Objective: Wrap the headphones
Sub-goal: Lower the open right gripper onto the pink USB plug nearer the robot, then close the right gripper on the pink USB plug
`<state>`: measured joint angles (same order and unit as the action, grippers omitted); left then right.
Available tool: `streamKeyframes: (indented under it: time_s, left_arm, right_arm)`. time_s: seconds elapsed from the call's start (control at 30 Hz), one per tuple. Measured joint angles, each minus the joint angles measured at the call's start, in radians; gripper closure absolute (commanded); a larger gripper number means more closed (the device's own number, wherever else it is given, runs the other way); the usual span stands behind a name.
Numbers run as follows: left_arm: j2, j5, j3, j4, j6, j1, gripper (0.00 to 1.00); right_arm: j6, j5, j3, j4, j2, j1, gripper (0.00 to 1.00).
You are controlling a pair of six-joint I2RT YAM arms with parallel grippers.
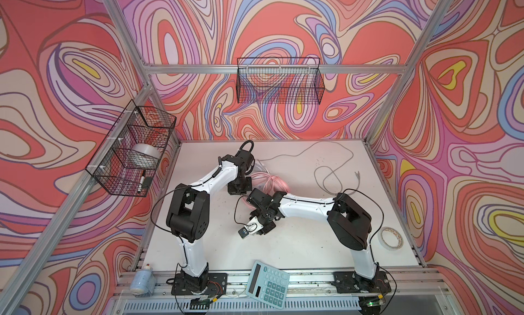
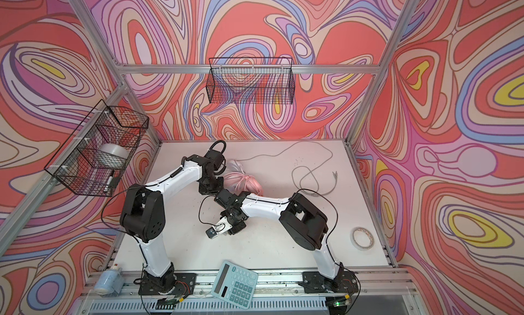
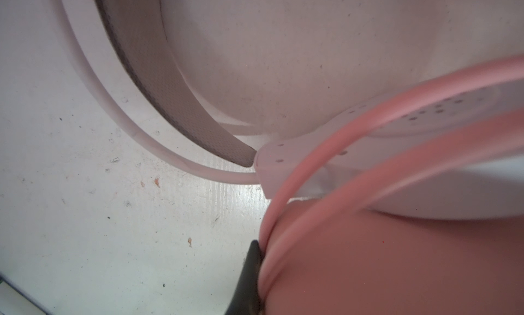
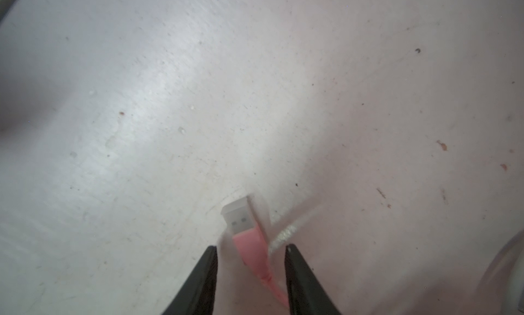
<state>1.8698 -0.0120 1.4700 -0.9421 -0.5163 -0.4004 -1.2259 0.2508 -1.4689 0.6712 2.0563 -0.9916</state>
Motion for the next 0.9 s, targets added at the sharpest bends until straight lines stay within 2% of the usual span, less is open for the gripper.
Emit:
streamKeyframes:
  time_s: [0.3, 0.53, 0.9]
  left_arm:
    - [0.005, 0.021, 0.000, 0.008, 0.000, 0.000, 1.00]
    - [0.006, 0.019, 0.000, 0.006, 0.000, 0.000, 1.00]
    - [0.006, 0.005, 0.000, -0.004, 0.000, 0.000, 1.00]
  right_arm:
    - [-0.005, -0.039, -0.055, 0.053, 0.050, -0.003, 0.63]
    - [-0.021, -0.072, -0.053, 0.040, 0.050, -0.010, 0.73]
    - [-0.020, -0.081, -0.040, -0.009, 0.049, -0.012, 0.94]
